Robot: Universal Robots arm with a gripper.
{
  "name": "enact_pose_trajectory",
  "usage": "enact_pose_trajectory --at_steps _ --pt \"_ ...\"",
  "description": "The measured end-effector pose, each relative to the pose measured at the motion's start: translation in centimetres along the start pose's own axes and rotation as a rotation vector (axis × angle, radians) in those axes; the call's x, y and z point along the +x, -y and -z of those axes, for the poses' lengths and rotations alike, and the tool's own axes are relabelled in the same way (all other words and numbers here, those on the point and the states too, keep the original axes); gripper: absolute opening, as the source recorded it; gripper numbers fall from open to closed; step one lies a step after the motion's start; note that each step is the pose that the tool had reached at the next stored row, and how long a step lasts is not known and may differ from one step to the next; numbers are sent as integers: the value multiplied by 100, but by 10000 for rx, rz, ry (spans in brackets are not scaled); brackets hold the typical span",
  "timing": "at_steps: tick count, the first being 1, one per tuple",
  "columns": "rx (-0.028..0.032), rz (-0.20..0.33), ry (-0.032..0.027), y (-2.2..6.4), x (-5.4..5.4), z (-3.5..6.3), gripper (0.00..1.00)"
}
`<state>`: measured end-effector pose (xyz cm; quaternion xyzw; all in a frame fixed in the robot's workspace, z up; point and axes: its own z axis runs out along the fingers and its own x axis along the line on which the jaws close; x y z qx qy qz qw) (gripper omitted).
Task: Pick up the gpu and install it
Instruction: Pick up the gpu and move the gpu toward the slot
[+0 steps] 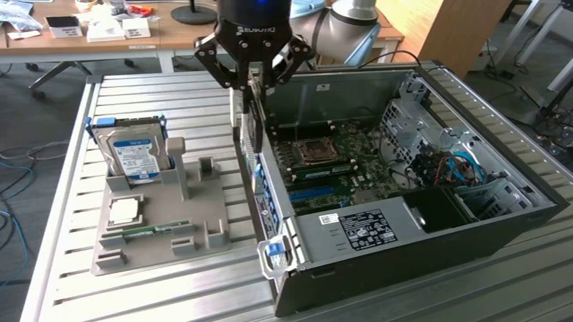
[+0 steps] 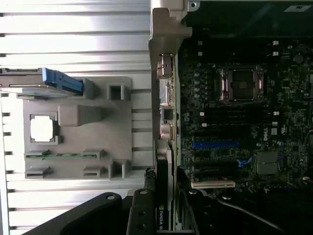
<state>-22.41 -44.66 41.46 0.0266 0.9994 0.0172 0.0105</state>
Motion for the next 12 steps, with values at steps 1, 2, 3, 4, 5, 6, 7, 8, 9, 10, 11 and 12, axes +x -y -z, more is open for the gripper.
enact_pose_trajectory --at_steps 1,2,3,4,5,6,7,8,9,10,11,12 --pt "-1 -2 1 -4 -56 -2 27" --pt "0 -2 0 -5 -85 -2 27" --pt "0 -2 0 -7 -114 -2 27" --pt "0 -1 0 -8 -143 -3 27" --pt "0 -1 0 -10 -173 -4 27" --pt "0 0 0 -11 -206 -4 27" --pt "-1 -2 1 -13 -233 -5 27" --pt "-1 -2 1 -15 -262 -6 27" --pt "0 -2 0 -16 -290 -6 27" --pt "-1 -2 0 -18 -319 -7 27" --pt "-1 -1 1 -19 -347 -8 27" --pt "-1 -1 1 -21 -376 -9 27"
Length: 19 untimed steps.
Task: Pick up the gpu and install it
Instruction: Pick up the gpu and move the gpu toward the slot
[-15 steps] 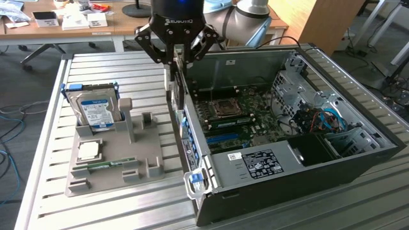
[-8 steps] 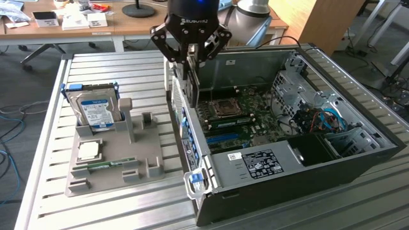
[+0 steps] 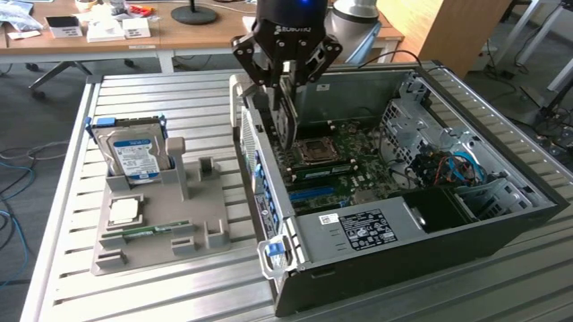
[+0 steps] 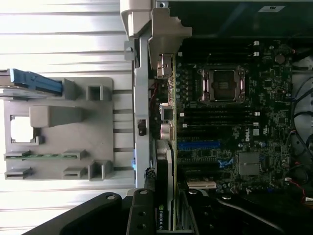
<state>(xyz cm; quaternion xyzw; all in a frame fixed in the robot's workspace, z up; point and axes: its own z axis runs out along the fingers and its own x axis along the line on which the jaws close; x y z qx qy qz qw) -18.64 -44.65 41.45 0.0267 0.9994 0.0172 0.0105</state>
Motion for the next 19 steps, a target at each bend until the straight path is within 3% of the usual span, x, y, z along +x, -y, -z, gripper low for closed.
enact_pose_trajectory --at_steps 19 --pt "0 -1 0 -27 -484 -10 27"
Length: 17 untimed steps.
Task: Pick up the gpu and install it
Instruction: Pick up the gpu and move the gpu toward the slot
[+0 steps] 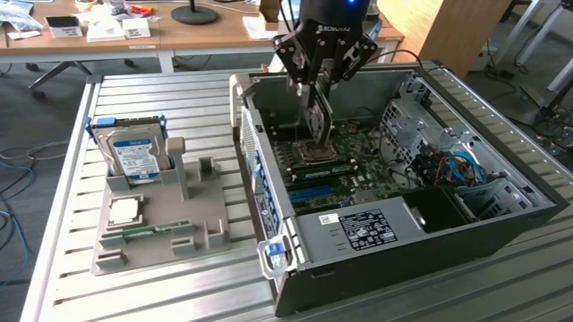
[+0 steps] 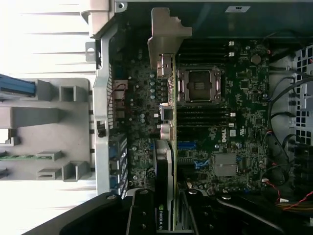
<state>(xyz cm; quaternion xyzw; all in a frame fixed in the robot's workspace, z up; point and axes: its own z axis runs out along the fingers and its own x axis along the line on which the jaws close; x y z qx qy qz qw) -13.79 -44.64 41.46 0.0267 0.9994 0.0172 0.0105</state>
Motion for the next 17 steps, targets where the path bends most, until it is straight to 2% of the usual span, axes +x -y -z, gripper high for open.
enact_pose_trajectory --at_steps 17 --pt "0 0 0 -23 -357 -8 27"
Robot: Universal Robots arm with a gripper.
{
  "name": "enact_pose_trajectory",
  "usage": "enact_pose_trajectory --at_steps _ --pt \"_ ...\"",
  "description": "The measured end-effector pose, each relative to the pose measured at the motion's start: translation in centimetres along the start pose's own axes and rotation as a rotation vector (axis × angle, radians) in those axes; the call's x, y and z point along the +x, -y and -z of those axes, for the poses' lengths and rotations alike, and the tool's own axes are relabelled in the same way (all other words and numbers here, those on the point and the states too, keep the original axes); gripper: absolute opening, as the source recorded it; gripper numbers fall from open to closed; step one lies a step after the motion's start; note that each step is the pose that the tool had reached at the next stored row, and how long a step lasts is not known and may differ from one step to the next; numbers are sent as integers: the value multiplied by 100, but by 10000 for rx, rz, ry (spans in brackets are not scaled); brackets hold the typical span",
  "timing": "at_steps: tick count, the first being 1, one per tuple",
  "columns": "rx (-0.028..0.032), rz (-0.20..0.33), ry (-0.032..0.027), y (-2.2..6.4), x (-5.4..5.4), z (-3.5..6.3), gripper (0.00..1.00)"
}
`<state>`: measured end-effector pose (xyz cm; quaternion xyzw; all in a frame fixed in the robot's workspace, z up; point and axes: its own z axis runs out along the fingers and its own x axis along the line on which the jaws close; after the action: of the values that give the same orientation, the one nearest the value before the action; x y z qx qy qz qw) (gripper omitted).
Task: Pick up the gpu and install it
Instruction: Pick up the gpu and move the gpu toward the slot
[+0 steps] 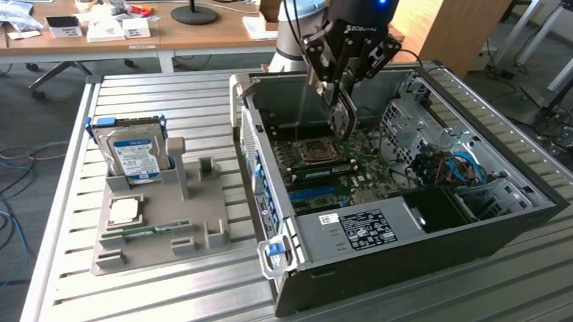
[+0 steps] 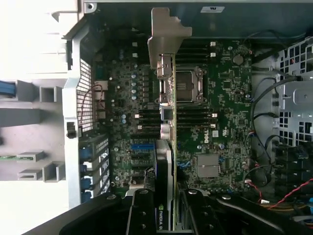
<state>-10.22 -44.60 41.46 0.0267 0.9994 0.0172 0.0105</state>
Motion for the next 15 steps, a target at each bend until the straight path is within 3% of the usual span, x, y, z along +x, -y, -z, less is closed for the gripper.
enact_pose_trajectory --at_steps 15 --pt "0 0 0 -6 -92 -2 27"
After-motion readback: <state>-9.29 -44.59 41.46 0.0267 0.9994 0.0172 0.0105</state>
